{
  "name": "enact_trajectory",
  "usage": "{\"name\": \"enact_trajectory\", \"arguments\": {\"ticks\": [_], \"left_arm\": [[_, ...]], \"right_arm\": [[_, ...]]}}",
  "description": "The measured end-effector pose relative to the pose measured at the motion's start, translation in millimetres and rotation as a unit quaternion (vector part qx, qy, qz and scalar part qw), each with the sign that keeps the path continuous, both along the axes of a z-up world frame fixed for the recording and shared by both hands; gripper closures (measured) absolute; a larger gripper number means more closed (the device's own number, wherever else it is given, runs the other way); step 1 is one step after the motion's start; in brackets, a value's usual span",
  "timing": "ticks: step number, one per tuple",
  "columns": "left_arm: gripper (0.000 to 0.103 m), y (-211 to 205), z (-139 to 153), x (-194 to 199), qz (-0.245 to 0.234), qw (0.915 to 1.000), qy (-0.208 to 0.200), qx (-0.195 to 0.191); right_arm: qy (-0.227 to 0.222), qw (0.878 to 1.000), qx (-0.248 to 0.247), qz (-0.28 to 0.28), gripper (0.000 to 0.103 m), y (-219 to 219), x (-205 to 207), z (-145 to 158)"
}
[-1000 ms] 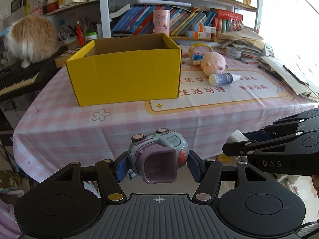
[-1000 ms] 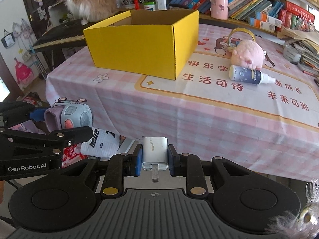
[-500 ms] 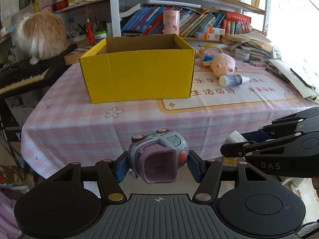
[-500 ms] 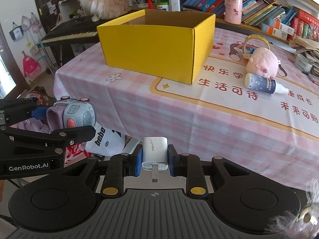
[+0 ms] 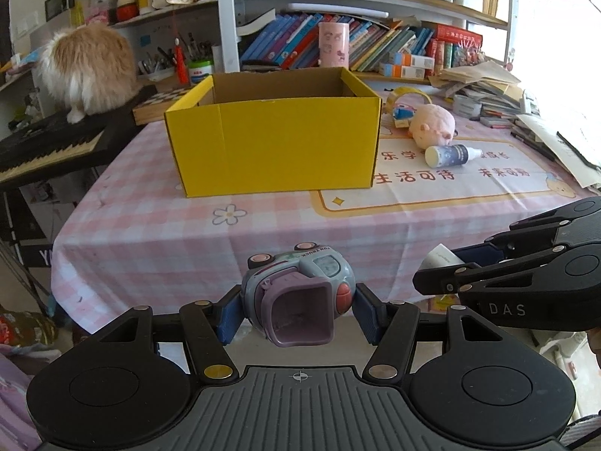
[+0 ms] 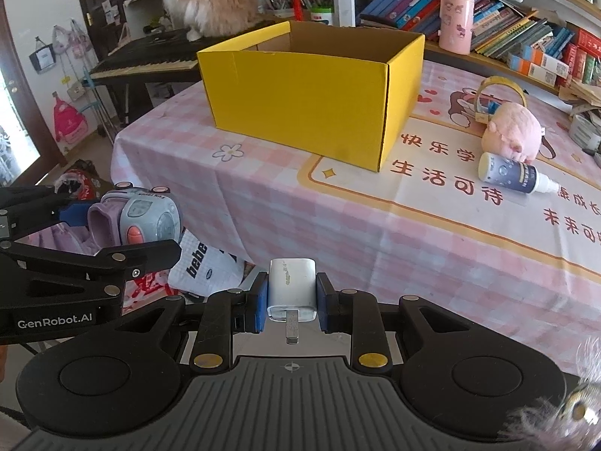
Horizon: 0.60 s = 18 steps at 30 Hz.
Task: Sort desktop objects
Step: 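Lift the toy car with the left gripper while the right gripper carries the plug toward the yellow box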
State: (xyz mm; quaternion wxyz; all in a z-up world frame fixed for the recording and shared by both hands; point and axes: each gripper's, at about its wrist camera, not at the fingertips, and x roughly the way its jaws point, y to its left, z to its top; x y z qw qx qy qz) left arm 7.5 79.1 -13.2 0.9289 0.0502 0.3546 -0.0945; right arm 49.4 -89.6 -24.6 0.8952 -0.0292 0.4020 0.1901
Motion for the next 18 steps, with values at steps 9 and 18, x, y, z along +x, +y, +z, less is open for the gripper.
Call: {"name": "enact_trajectory", "arguments": {"ticks": [9, 18], "left_arm": [[0.043, -1, -2, 8, -0.007, 1.0, 0.003, 0.003], [0.043, 3, 13, 19, -0.02, 0.9997, -0.016, -0.006]], "right_arm": [[0.008, 1.0, 0.002, -0.002, 0.08, -1, 7, -3], [-0.006, 1.0, -0.007, -0.005, 0.08, -1, 12, 3]]}}
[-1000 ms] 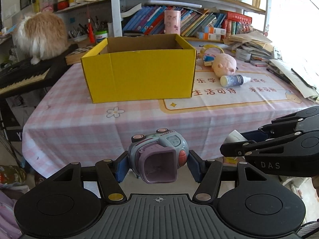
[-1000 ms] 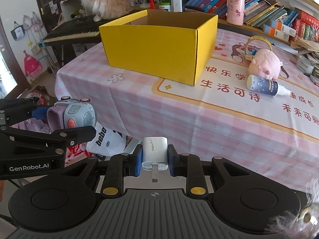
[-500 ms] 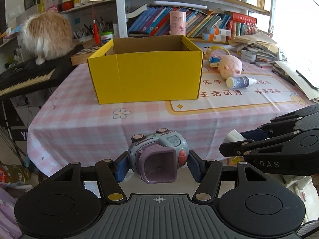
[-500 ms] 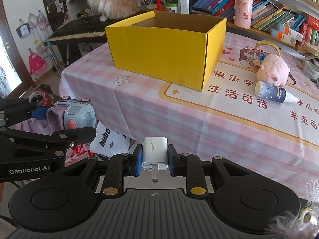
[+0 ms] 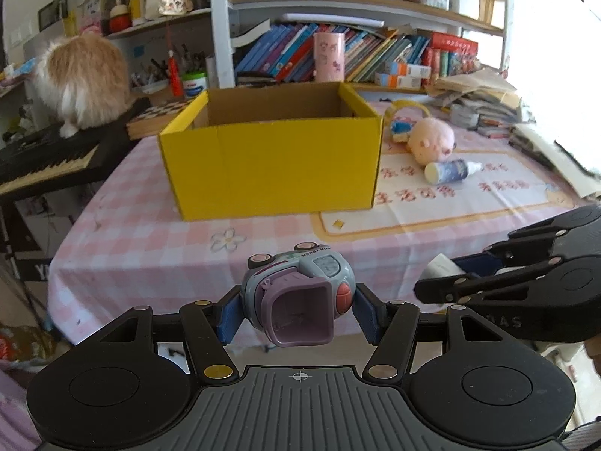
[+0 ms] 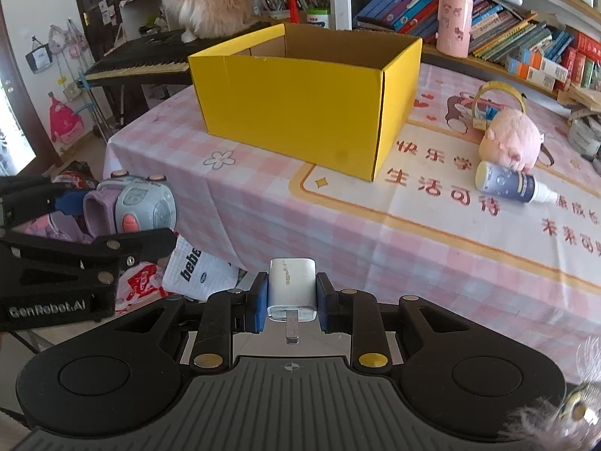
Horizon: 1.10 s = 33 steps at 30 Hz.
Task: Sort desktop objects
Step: 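Lift the toy car with the left gripper while the right gripper carries the plug toward the yellow box, then lower both grippers into the yellow box and open them to release car and plug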
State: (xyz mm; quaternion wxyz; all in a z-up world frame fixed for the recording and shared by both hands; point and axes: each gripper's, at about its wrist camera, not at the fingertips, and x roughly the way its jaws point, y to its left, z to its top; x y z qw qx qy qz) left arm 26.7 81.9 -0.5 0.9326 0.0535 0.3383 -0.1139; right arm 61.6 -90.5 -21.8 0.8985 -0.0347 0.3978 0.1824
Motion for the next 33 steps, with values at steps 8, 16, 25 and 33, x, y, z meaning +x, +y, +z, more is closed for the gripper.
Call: {"name": "enact_trajectory", "arguments": {"ticks": [8, 16, 25, 33], "left_arm": [[0.043, -2, 29, 33, -0.006, 0.9988, -0.047, -0.013], [0.043, -1, 57, 73, 0.002, 0.9961, -0.087, -0.016], [0.043, 0, 79, 141, 0.041, 0.9936, -0.102, -0.026], [0.043, -4, 78, 207, 0.051, 0.9954, -0.08, -0.006]], "right_arm": [[-0.031, 0.999, 0.014, -0.017, 0.08, -12, 23, 27], [-0.075, 0.997, 0.03, -0.017, 0.08, -25, 72, 62], [-0.128, 0.99, 0.036, 0.036, 0.08, -26, 153, 94], [-0.139, 0.985, 0.002, 0.1, 0.08, -21, 225, 89]]}}
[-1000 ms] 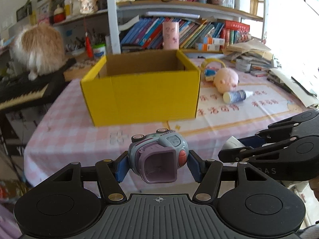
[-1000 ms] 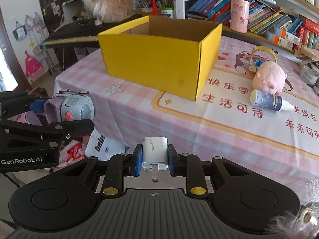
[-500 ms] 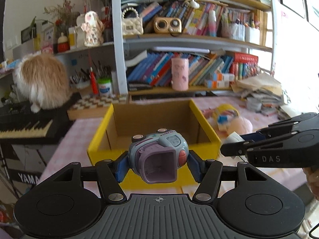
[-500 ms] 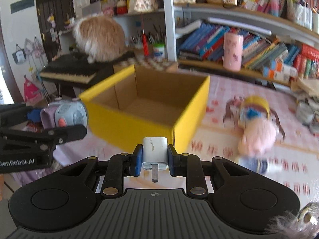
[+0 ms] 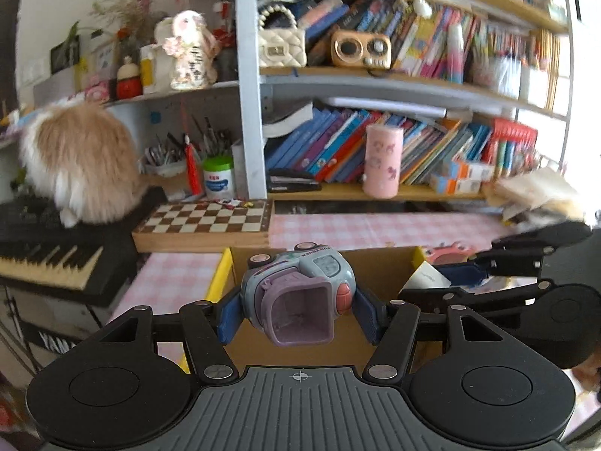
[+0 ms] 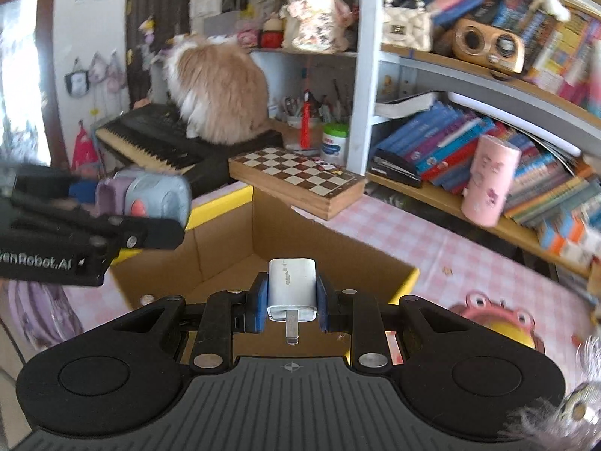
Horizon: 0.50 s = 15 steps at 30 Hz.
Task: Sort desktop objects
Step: 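Lower both grippers into the yellow box and open them to release car and plug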
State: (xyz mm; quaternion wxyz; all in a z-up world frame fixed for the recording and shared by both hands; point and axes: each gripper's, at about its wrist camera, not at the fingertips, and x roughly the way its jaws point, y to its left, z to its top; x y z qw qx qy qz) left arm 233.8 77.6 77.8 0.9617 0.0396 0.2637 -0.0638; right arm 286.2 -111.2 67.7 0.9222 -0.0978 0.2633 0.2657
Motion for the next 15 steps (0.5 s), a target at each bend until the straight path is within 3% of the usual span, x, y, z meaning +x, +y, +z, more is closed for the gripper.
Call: {"name": "enact_trajectory", "arguments": {"ticks": [5, 9, 15], "left_arm": [[0.043, -8, -24, 48, -0.008, 0.9976, 0.065, 0.022], [0.043, -15, -46, 80, -0.013, 0.9924, 0.115, 0.042], [0.042, -31, -58, 108, -0.041, 0.9862, 0.141, 0.077]], "right_arm": [[0.003, 0.996, -0.058, 0.061, 0.08, 13, 39, -19], [0.018, 0.986, -0.119, 0.113, 0.08, 26, 65, -39], [0.048, 0.968, -0.185, 0.162, 0.08, 36, 97, -64]]}}
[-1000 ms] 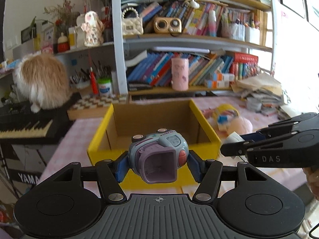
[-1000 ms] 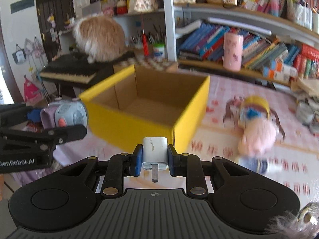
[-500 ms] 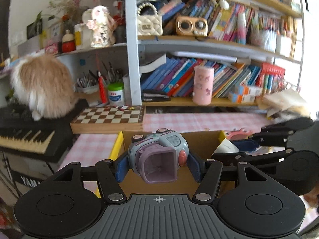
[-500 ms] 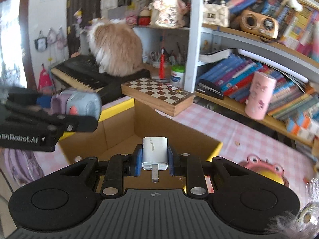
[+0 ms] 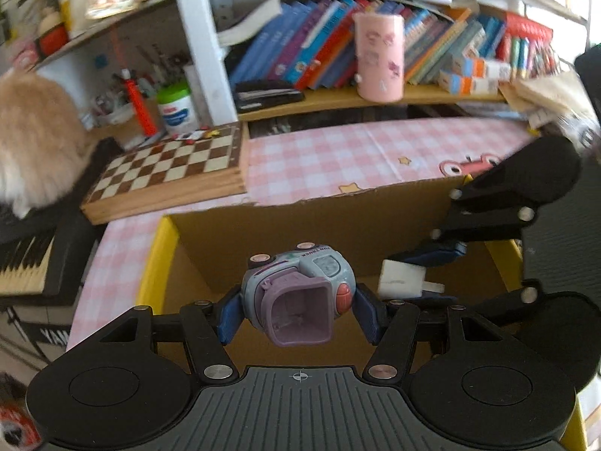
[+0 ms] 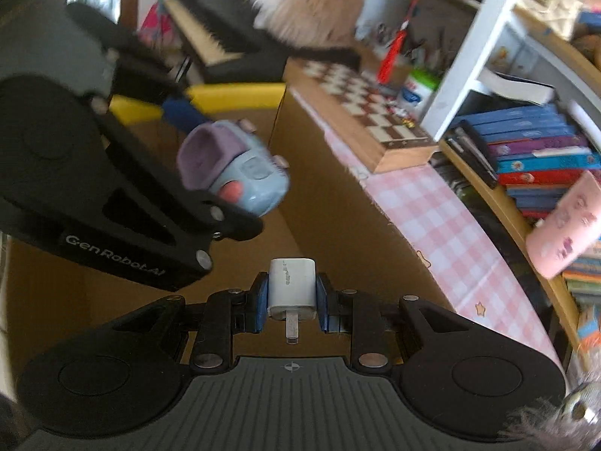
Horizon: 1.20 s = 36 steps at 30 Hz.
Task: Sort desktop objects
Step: 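Lower both grippers into the yellow box and open them to release car and plug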
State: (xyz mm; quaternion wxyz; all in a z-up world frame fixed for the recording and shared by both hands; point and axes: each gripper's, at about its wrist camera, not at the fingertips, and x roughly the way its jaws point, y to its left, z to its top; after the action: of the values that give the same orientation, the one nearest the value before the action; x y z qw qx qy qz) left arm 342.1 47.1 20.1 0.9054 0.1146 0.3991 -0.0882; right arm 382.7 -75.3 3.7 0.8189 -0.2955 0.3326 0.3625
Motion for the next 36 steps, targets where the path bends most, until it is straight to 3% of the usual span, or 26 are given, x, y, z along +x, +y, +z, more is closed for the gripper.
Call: {"name": "enact_trajectory", "arguments": {"ticks": [11, 19, 21, 24, 27, 32, 36], "left_arm": [[0.042, -19, -26, 30, -0.019, 0.9977, 0.055, 0.034], [0.041, -17, -27, 32, -0.009, 0.9968, 0.071, 0.036], [0.037, -16, -26, 33, -0.005, 0.9972, 0.067, 0.033], [0.023, -14, -24, 31, 0.015, 0.9975, 0.054, 0.043], [0.011, -13, -19, 26, 0.018, 0.9981, 0.039, 0.044], [0.002, -12, 4, 10, 0.013, 0.9997, -0.011, 0.019], [0.0, -7, 20, -2, 0.035, 0.9984, -0.043, -0.013]], "right_arm": [[0.023, 0.992, -0.1, 0.079, 0.08, 10, 37, -27], [0.034, 0.989, -0.103, 0.098, 0.08, 8, 40, -30], [0.035, 0.989, -0.102, 0.099, 0.08, 7, 39, -29], [0.025, 0.992, -0.088, 0.09, 0.08, 5, 37, -27], [0.019, 0.994, -0.071, 0.077, 0.071, 0, 34, -24], [0.006, 0.998, -0.033, 0.048, 0.051, -11, 23, -13], [-0.02, 1.0, 0.016, -0.005, 0.046, -24, 15, 9]]}}
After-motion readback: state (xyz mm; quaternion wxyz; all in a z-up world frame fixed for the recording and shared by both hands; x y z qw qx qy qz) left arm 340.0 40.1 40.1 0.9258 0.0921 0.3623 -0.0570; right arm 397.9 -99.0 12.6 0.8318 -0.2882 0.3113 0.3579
